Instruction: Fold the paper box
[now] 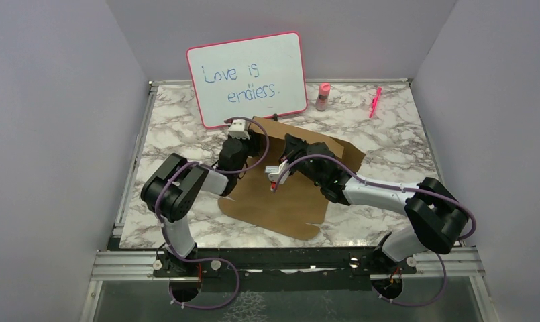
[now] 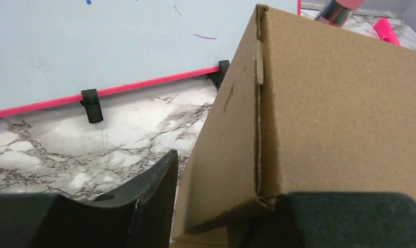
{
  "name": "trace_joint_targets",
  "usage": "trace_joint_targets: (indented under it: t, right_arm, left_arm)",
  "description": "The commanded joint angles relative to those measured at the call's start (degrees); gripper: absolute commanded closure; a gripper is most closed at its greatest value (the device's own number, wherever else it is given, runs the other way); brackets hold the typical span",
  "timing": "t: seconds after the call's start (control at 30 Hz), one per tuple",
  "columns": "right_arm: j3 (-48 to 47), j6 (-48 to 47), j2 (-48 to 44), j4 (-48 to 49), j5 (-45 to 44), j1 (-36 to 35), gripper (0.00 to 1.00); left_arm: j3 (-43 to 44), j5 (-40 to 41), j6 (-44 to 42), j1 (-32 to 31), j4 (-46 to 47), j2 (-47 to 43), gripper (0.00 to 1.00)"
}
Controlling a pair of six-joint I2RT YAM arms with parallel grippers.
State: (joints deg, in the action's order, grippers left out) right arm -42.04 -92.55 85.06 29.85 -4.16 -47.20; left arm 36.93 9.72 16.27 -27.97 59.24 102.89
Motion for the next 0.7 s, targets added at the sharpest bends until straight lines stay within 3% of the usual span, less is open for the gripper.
trace_joint_targets:
  t: [0.0,0.33,0.67]
  right_arm:
    - [0.41,1.56,0.71,-8.15,3.88,-1.05,0.99]
    - [0.29,1.73,0.95,-8.53,3.88,-1.05,0.99]
    - [-0.02,2.13,1.15,-9.11,3.86,-1.05,0.99]
  left_arm:
    - [-0.58,16.13,3.71,0.21,2.72,1.14,0.63]
    - [-0.50,27.21,6.11,-2.24,2.72,1.77,0.62]
    - [-0.56,35.23,10.93,-3.35,2.88,2.23,0.44]
